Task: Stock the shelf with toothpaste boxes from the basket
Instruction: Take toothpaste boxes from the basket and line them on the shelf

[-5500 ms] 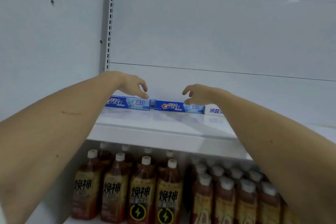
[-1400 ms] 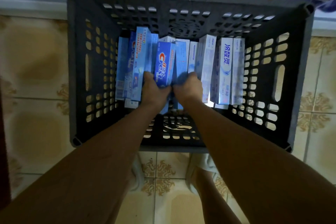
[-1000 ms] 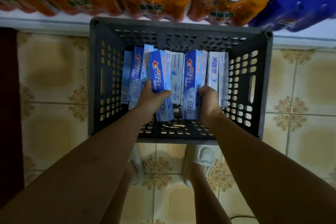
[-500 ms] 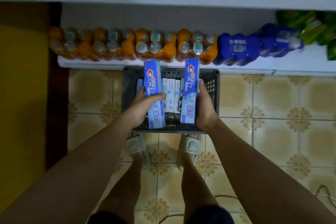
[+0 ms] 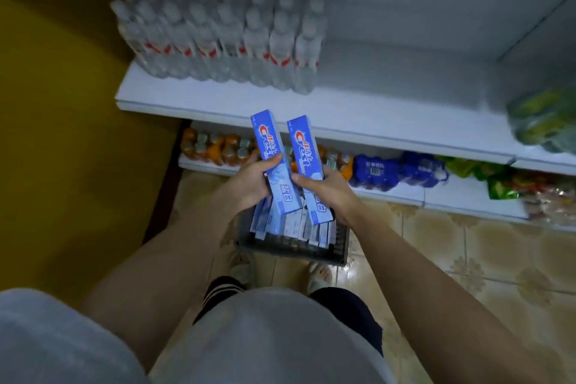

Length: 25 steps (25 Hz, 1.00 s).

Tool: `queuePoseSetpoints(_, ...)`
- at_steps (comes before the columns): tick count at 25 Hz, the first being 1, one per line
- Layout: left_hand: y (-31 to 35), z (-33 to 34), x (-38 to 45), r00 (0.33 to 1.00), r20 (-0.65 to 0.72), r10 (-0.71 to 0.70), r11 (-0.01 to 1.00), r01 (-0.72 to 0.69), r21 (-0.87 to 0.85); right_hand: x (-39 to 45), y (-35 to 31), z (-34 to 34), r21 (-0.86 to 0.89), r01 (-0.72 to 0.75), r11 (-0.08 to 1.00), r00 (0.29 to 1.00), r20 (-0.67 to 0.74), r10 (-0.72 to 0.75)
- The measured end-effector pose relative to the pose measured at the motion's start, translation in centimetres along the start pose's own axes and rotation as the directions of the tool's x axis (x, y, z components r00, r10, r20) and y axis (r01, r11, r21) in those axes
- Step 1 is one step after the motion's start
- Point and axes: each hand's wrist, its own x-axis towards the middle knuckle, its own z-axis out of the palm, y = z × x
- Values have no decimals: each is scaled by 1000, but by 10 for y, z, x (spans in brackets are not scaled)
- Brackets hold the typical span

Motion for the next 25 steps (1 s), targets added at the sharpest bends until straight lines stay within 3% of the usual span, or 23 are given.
queuePoseSetpoints(3, 39, 17, -28, 994, 16, 105, 994, -105, 0, -19, -41, -9, -77, 58, 995, 998, 41, -55)
queuePoseSetpoints(6, 71, 21, -50, 968, -33, 248, 960, -250, -124, -34, -72, -12, -156, 133, 979, 991, 52, -126)
queuePoseSetpoints(13, 150, 22, -110, 898, -179, 403, 877, -434, -206, -54, -138, -1, -215, 322, 922, 946, 42, -321)
queuePoseSetpoints(15, 191, 5, -138, 849, -208, 487, 859, -508, -62, -61, -162, -2, -235, 366, 901, 930, 57, -363)
queuePoseSetpoints(17, 227, -8, -170, 834, -99, 542, 824, -506, 254, -72, -184, 0, -240, 421, 875, 906, 67, -417)
queuePoseSetpoints(19, 255, -11, -200, 879, 45, 475, 665, -391, 636, -83, -199, 9, -263, 461, 848, 886, 85, -455)
queuePoseSetpoints(21, 273, -3, -226, 929, 132, 344, 310, -245, 919, -92, -207, 27, -285, 480, 830, 876, 95, -474)
queuePoseSetpoints(23, 274, 6, -241, 966, 134, 223, 13, -140, 990, -99, -209, 49, -301, 486, 820, 872, 103, -479)
queuePoseSetpoints(25, 259, 1, -245, 967, 162, 196, -130, -138, 982, -106, -206, 75, -310, 493, 813, 868, 119, -482)
